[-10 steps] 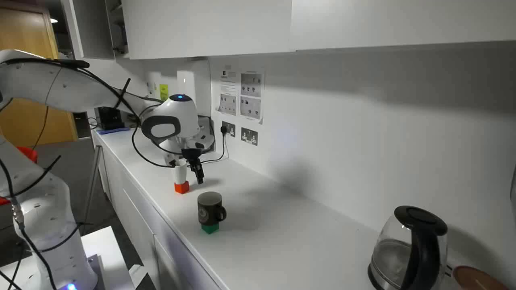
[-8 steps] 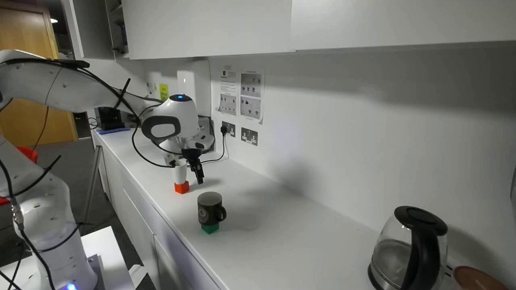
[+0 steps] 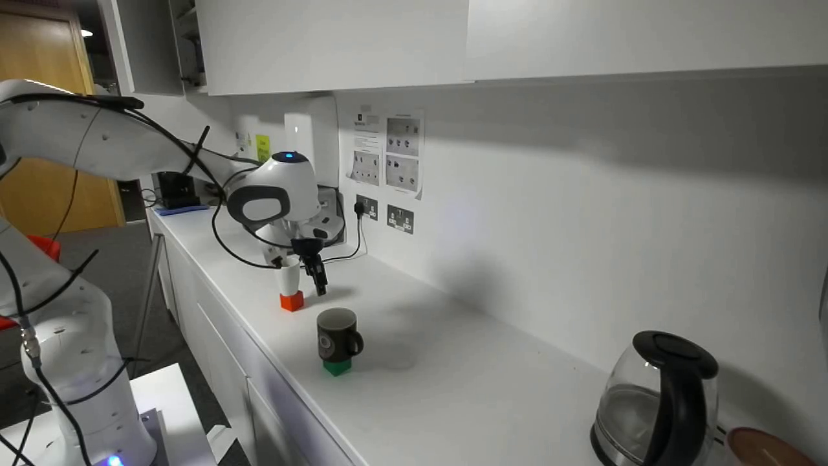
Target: Put the mugs on the table and then stack the blocks
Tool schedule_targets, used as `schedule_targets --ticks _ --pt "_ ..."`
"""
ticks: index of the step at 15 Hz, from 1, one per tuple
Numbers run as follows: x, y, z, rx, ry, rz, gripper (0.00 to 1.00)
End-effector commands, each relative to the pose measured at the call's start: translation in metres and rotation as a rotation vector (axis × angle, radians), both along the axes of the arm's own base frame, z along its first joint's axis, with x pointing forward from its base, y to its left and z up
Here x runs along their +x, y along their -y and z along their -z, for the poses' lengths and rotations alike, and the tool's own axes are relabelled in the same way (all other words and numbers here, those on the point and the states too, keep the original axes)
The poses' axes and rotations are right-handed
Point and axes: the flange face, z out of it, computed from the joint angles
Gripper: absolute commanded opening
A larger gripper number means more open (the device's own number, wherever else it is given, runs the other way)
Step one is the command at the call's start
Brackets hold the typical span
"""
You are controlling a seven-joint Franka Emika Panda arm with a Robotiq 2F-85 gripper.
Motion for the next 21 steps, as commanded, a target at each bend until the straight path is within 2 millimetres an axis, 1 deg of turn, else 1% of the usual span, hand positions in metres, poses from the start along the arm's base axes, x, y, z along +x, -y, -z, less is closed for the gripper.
schedule_targets --ticks 1,3,7,13,18,21 --pt "0.009 0.003 -0.001 -0.030 0.016 0.024 1.00" --pt "0.012 0.006 -0.002 -0.055 0.037 0.042 1.00" --pt "0.017 0.022 -0.006 -0.108 0.077 0.113 1.00" --pt "0.014 0.047 0.001 -0.126 0.009 0.309 1.00" --pt "0.014 0.055 0.010 -0.136 -0.044 0.413 1.00" --pt "0.015 0.056 0.017 -0.146 -0.115 0.446 1.00"
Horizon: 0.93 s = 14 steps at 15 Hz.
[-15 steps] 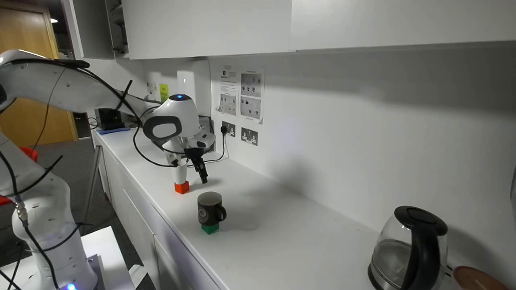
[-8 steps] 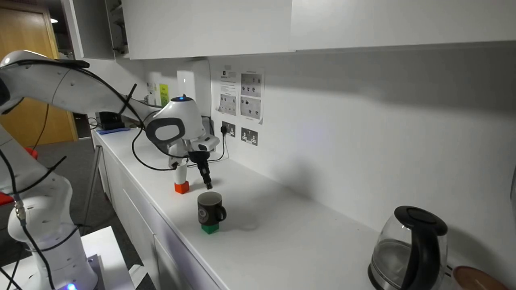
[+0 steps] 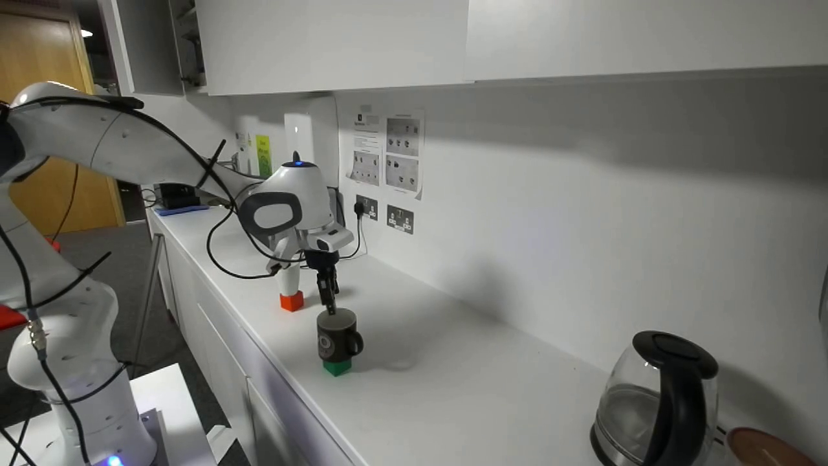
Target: Put the mugs on the table and then stack the blocks
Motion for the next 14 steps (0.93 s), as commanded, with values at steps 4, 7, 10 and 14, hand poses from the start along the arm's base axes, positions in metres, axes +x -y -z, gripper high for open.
schedule_targets --ticks 4,7,10,14 --pt "0.016 -0.002 0.005 0.024 -0.120 0.027 1.00" --pt "0.027 -0.002 0.011 0.023 -0.112 -0.003 1.00" --pt "0.040 0.000 0.018 0.020 -0.098 -0.084 1.00" --pt "0.056 0.008 0.028 0.033 -0.105 -0.202 1.00"
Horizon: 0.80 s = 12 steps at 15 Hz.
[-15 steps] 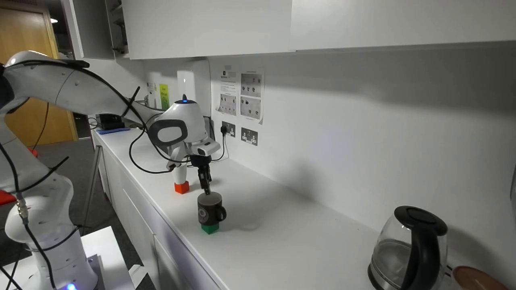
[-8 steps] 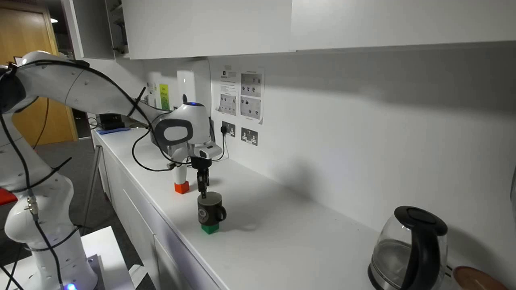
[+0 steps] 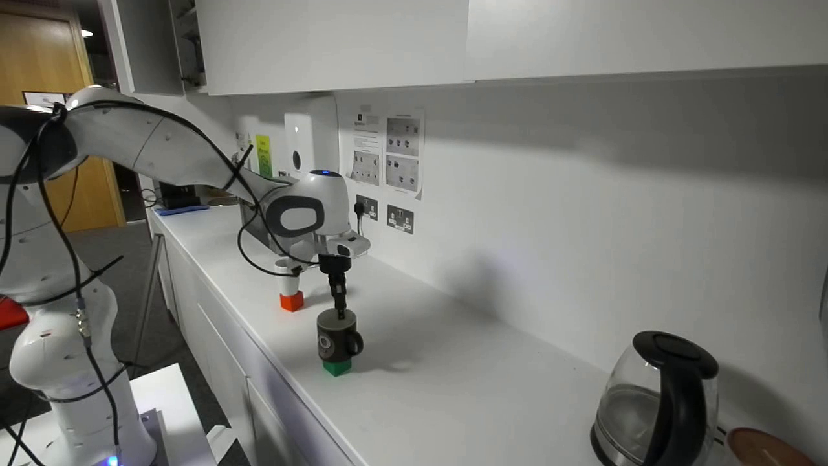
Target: Put the mugs on the table and then stack the blocks
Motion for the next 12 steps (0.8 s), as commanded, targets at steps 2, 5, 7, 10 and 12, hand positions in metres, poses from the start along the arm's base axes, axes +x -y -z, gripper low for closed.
schedule_targets --ticks 2,5,7,10,12 --pt "0.022 0.014 0.006 0.040 0.001 -0.107 1.00" --pt "0.026 0.020 0.011 0.048 -0.006 -0.135 0.99" --pt "0.029 0.023 0.012 0.049 -0.009 -0.146 0.99" --pt "0.030 0.025 0.012 0.046 -0.014 -0.157 0.68" --pt "0.032 0.026 0.011 0.044 -0.015 -0.162 0.51"
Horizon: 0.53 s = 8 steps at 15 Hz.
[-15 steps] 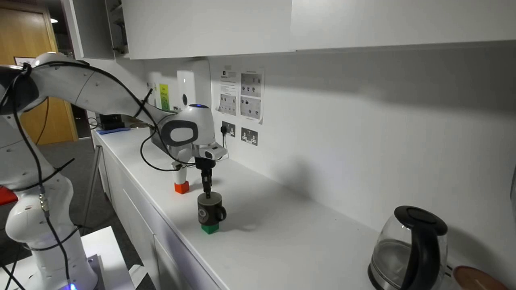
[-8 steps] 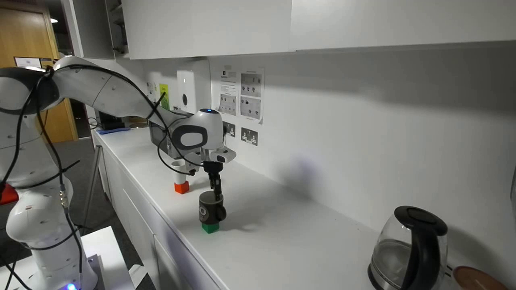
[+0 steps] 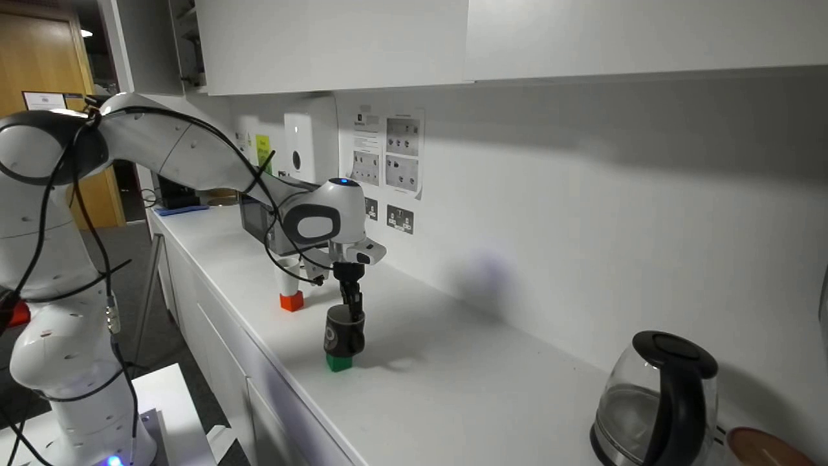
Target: Put the mugs on the table and then stack the blocks
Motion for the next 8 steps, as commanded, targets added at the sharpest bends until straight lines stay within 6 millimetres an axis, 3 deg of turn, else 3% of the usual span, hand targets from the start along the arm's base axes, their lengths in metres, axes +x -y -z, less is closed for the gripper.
schedule_targets --ticks 1,6,8 --pt "0.0080 0.0068 -0.0053 0.011 0.002 -0.028 0.44" --pt "0.0086 0.0084 -0.0056 0.002 0.001 -0.030 0.07" --pt "0.0096 0.0083 -0.0051 -0.002 0.002 -0.031 0.00"
